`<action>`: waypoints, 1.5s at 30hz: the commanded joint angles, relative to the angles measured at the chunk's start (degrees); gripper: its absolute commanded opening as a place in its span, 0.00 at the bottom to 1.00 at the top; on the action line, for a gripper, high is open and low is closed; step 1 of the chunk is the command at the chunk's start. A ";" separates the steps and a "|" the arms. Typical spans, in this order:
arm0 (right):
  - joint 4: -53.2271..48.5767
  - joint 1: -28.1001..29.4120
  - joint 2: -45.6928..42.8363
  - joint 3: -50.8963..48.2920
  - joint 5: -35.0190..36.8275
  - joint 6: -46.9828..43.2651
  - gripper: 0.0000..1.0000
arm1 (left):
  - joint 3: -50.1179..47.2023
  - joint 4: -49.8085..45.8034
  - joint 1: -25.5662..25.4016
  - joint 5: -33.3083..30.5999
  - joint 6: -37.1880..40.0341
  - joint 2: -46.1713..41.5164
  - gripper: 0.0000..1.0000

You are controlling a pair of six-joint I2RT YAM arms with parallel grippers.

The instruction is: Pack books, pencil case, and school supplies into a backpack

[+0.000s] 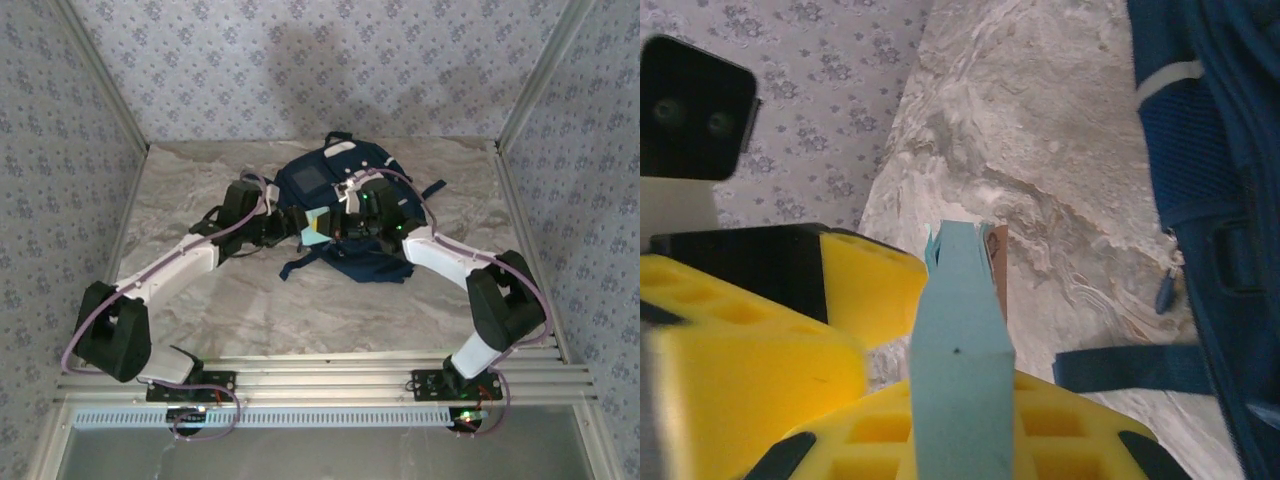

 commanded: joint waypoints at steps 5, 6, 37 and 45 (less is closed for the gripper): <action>-9.81 -7.60 -9.97 -4.96 3.93 -4.92 0.03 | 9.11 -9.25 -3.56 -10.87 10.43 3.08 0.94; -11.75 -9.00 -11.44 -5.76 4.99 -5.52 0.03 | 10.83 -10.67 -4.79 -12.30 12.19 4.52 0.94; -29.52 -44.25 -34.40 -17.57 0.81 -10.94 0.06 | 78.10 -43.83 -27.78 -45.09 51.85 61.82 0.86; -25.76 -43.32 -34.40 -19.23 -0.21 -7.74 0.05 | 80.17 -44.43 -27.58 -43.00 52.67 62.17 0.36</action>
